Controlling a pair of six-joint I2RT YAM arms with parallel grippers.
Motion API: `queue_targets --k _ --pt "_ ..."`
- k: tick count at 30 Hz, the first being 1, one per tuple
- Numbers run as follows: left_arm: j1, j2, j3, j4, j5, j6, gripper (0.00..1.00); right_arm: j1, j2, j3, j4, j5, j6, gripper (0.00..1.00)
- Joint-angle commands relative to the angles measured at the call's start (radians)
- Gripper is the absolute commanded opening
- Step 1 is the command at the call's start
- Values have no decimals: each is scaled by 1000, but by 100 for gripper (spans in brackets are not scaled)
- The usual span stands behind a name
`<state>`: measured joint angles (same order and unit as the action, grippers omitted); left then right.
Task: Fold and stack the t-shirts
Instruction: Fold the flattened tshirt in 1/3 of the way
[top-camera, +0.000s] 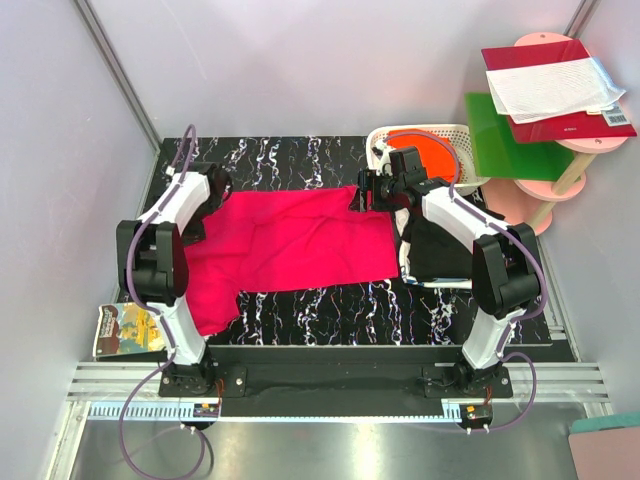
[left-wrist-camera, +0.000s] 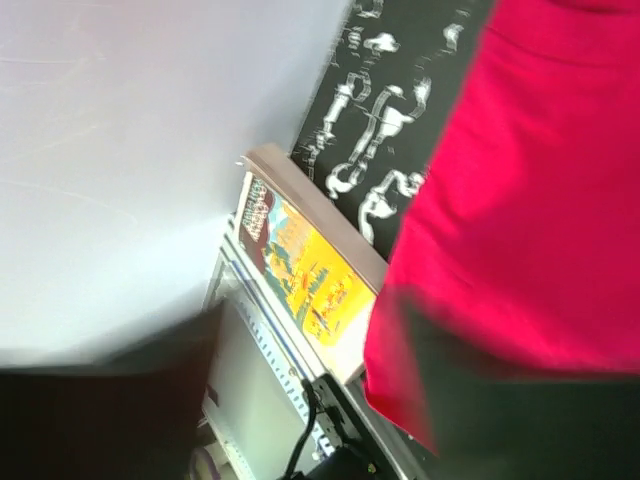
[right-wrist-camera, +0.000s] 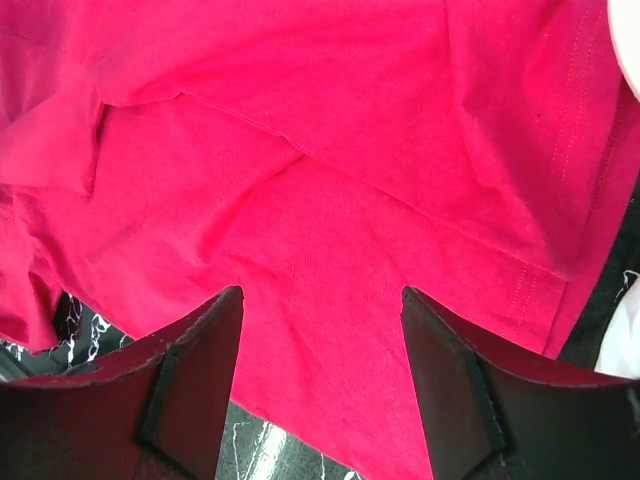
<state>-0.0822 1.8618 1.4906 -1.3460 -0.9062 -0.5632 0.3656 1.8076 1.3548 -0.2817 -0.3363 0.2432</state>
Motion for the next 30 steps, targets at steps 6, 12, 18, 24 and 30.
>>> queue_targets --k 6,12,18,24,30 --pt "-82 -32 118 -12 -2 -57 99 -5 -4 6 24 -32 5 73" --pt "-133 -41 102 269 331 135 90 -5 -13 -5 21 5 11 70" --pt "-93 247 410 157 362 149 0 -7 71 62 6 36 48 0" --pt "-57 407 605 85 466 155 0 -5 307 321 -178 49 71 0" --pt "-5 500 666 50 544 178 0 -5 469 533 -352 94 91 0"
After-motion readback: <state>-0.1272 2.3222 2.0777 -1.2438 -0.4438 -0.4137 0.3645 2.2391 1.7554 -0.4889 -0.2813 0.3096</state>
